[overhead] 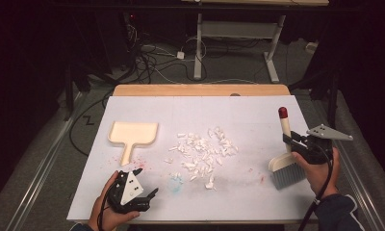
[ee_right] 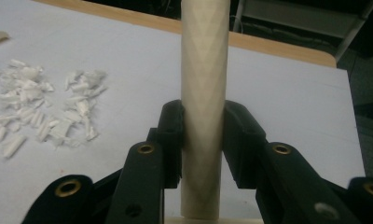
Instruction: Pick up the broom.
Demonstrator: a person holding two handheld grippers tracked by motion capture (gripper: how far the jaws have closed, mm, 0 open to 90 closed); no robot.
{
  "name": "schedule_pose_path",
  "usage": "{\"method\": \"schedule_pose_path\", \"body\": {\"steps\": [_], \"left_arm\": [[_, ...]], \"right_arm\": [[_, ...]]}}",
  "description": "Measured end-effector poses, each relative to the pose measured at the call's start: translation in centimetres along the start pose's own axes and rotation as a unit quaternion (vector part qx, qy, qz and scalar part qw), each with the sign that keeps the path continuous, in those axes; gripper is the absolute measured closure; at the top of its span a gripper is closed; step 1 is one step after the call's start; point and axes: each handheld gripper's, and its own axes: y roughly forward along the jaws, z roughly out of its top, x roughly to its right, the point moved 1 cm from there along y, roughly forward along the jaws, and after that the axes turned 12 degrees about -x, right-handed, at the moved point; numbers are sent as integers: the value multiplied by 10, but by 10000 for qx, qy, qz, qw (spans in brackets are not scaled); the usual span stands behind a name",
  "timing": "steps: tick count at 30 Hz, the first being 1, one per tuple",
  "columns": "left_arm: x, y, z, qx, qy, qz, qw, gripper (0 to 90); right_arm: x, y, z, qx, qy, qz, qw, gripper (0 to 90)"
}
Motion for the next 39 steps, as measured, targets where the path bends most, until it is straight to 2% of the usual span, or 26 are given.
{"method": "schedule_pose_path", "body": {"steps": [4, 8, 9, 11, 15, 17, 20, 22, 23, 25, 28, 29, 31, 33, 34, 37, 39], "left_arm": [[0, -3, 4, 142, -120, -48, 9998, 192], [1, -5, 11, 302, -254, -138, 9991, 192], [1, -5, 13, 325, -266, -151, 9990, 192], [3, -5, 16, 340, -230, -158, 9990, 192], [6, -5, 24, 419, -169, -122, 9989, 201], [7, -6, 30, 550, -224, -110, 9982, 206], [11, -6, 42, 692, -225, -263, 9970, 207], [17, -5, 53, 776, -126, -356, 9963, 207], [22, -4, 61, 832, -59, -448, 9955, 207], [29, -3, 74, 924, 31, -553, 9942, 209], [43, 3, 97, 1094, 151, -854, 9902, 210], [48, 5, 105, 1142, 195, -950, 9887, 210], [60, 12, 123, 1195, 303, -1043, 9869, 210], [68, 17, 137, 1282, 313, -1217, 9838, 210], [72, 20, 144, 1303, 319, -1263, 9829, 213], [83, 31, 162, 1330, 416, -1369, 9807, 217], [87, 37, 171, 1360, 324, -1440, 9797, 233]], "right_arm": [[-4, -8, -1, 123, -50, 12, 9999, 716], [-14, -19, 1, 404, -84, 171, 9990, 717], [-14, -19, 1, 404, -84, 171, 9990, 717], [-21, -22, 4, 593, -107, 308, 9977, 717], [-31, -23, 6, 666, -258, 397, 9967, 717], [-33, -24, 7, 696, -274, 410, 9964, 718], [-40, -26, 10, 770, -290, 468, 9955, 717], [-45, -28, 12, 829, -318, 478, 9949, 717], [-52, -29, 14, 869, -342, 541, 9942, 717], [-55, -29, 15, 876, -352, 544, 9940, 717], [-69, -27, 20, 909, -434, 643, 9928, 717], [-69, -27, 20, 909, -434, 643, 9928, 717], [-80, -24, 23, 923, -477, 717, 9920, 717], [-83, -23, 24, 946, -491, 733, 9916, 717], [-91, -23, 25, 977, -526, 748, 9910, 717], [-99, -23, 26, 1050, -539, 785, 9899, 717], [-111, -25, 28, 1126, -568, 900, 9879, 717]]}}
